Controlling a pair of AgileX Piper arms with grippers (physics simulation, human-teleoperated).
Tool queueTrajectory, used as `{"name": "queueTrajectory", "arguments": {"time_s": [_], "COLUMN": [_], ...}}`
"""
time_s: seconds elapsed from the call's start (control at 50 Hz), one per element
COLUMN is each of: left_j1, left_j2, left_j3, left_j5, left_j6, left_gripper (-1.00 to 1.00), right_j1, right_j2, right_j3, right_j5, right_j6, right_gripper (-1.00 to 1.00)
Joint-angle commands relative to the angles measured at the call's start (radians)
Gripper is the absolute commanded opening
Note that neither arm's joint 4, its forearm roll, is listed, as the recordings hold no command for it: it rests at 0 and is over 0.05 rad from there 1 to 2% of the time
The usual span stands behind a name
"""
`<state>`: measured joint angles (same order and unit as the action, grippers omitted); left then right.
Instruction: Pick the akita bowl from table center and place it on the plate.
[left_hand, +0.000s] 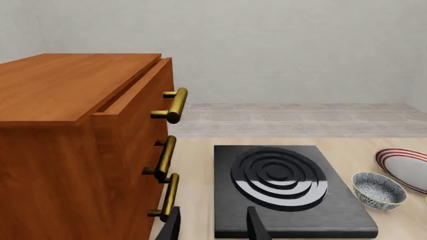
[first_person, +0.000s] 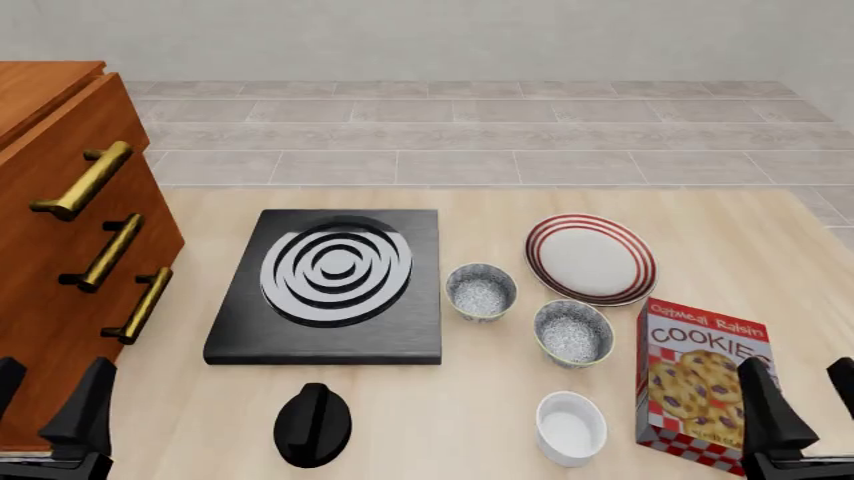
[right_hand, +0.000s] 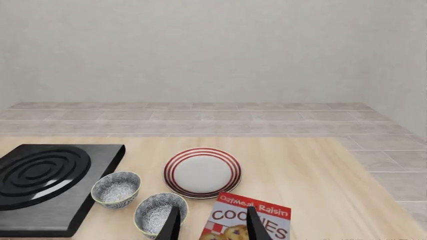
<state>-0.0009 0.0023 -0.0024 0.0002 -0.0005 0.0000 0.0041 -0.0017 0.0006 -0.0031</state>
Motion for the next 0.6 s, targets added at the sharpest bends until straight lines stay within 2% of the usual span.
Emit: {"name": "queueTrajectory", "arguments": {"time_s": [0.02,0.1,0.26,0.44,0.56,0.6], "left_j1": [0.001,0.0,0.0,0.0,0.0,0.0], "left_j2": [0.008,0.015,0.007,0.007,0.007,0.007], "left_j3": [-0.001,0.0,-0.003,-0.003,-0.003,-0.003], "left_j5": [-0.006,-0.013,-0.003,-0.003,-0.003,-0.003], "left_j6": [0.001,0.001,0.001,0.001,0.001,0.001], "left_gripper": [1.0,1.0,1.0,1.0,1.0,1.0], "right_j1": [-0.005,0.007,0.016,0.066,0.106,0.121], "right_j2": [0.014,0.002,0.02,0.198,0.284,0.308], "right_j3": [-0.011,-0.065,-0.144,-0.274,-0.353,-0.365], "right_j5": [0.008,0.053,0.117,0.128,0.151,0.146], "right_j6": [-0.002,-0.028,-0.038,-0.043,-0.017,-0.031], "right_gripper": [1.0,1.0,1.0,1.0,1.0,1.0]}}
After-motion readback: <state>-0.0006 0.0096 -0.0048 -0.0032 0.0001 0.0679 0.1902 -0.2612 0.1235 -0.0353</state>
